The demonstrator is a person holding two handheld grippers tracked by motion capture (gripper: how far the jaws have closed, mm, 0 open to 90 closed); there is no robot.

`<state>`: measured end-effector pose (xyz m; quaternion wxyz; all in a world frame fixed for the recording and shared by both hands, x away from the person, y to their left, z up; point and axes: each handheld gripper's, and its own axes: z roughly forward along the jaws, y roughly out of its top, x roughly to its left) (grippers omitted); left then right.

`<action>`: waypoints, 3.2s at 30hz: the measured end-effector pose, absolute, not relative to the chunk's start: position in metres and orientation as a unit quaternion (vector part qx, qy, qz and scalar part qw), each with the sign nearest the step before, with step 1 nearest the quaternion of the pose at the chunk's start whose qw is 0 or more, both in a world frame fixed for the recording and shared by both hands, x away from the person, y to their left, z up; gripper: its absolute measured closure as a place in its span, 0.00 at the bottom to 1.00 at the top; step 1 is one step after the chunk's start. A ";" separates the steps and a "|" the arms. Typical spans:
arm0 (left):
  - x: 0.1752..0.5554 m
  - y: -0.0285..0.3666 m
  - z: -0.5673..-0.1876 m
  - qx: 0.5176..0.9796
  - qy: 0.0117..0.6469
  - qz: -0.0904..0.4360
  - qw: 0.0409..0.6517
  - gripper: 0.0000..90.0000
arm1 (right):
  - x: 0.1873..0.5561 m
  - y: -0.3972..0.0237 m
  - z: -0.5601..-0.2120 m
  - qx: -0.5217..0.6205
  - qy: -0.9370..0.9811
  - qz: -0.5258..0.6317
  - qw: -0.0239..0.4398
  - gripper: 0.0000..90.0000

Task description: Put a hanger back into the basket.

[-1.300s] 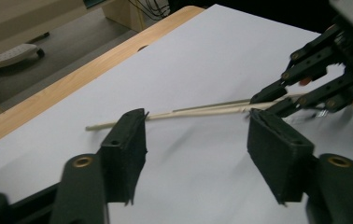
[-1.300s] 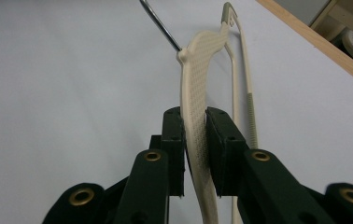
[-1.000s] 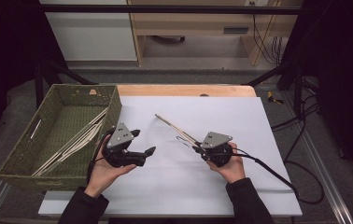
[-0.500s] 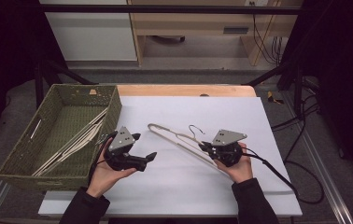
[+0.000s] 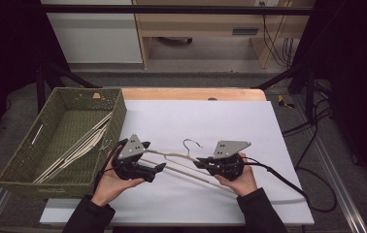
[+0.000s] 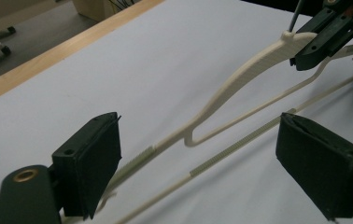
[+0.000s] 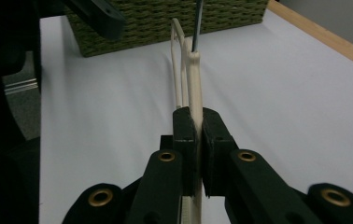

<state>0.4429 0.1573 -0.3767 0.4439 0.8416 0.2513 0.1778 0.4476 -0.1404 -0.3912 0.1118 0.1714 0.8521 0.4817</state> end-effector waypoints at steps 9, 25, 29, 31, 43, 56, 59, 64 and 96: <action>0.441 0.139 -0.389 0.872 0.207 0.152 0.416 0.37 | 0.440 -0.124 -0.391 0.137 0.861 0.484 0.080 0.96; 0.436 0.137 -0.386 0.890 0.180 0.136 0.396 0.78 | 0.439 -0.123 -0.390 0.126 0.860 0.491 0.051 0.96; 0.433 0.135 -0.385 0.895 0.174 0.134 0.388 0.82 | 0.439 -0.124 -0.390 0.132 0.861 0.488 0.064 0.92; 0.432 0.134 -0.384 0.897 0.170 0.132 0.386 0.85 | 0.439 -0.125 -0.389 0.136 0.860 0.487 0.073 0.89; 0.424 0.127 -0.382 0.899 0.163 0.107 0.392 0.94 | 0.439 -0.129 -0.385 0.142 0.853 0.486 0.128 0.70; 0.423 0.134 -0.377 0.877 0.206 0.128 0.414 0.96 | 0.436 -0.150 -0.371 0.176 0.827 0.507 0.168 0.48; 0.423 0.138 -0.373 0.870 0.218 0.139 0.419 0.96 | 0.437 -0.161 -0.369 0.205 0.815 0.513 0.175 0.39; 0.422 0.148 -0.360 0.857 0.233 0.155 0.433 0.96 | 0.439 -0.176 -0.373 0.248 0.802 0.514 0.176 0.27; 0.441 0.251 -0.245 0.808 0.271 0.287 0.438 0.96 | 0.425 -0.232 -0.388 0.345 0.752 0.524 0.201 0.11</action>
